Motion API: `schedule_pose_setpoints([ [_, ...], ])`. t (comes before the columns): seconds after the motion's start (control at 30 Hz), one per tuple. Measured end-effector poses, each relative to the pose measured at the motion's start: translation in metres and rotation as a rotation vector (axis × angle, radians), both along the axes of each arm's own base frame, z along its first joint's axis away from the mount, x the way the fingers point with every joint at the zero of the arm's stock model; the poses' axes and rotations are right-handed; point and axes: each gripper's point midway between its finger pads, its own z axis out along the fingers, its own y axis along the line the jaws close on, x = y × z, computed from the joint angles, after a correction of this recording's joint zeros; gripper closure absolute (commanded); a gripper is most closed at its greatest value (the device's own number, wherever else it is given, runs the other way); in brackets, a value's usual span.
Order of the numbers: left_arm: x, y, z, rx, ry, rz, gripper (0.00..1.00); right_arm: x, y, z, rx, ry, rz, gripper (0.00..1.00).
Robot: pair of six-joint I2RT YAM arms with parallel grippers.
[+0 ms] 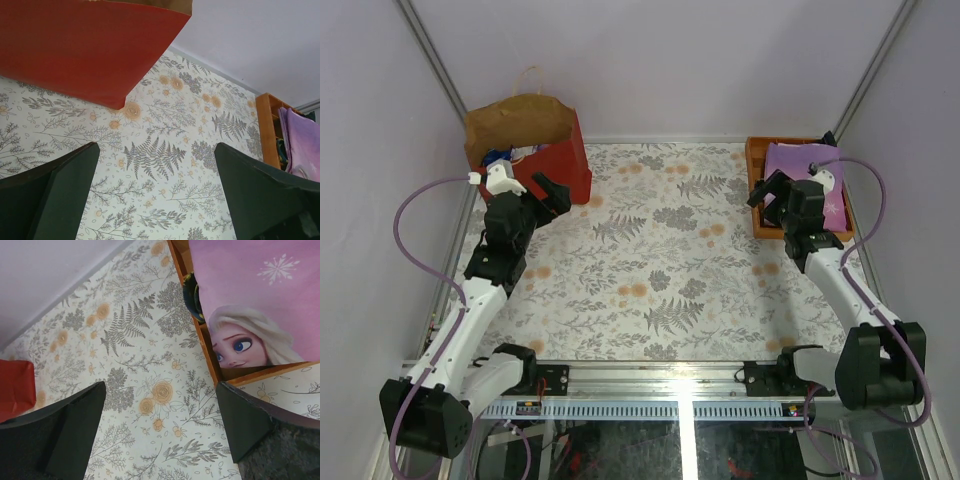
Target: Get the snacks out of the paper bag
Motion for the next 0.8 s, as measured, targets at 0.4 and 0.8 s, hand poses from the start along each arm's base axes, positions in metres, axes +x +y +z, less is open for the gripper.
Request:
schedule_pose_setpoints([
  [0.4,0.0,0.0,0.003,-0.002,-0.009,0.001,0.0,-0.003,0.001,0.003,-0.017,0.005,0.018,0.01],
  [0.8,-0.007,-0.005,0.005,-0.034,-0.063,-0.027,0.0,-0.011,0.015,0.015,0.012,-0.11,0.102,0.01],
])
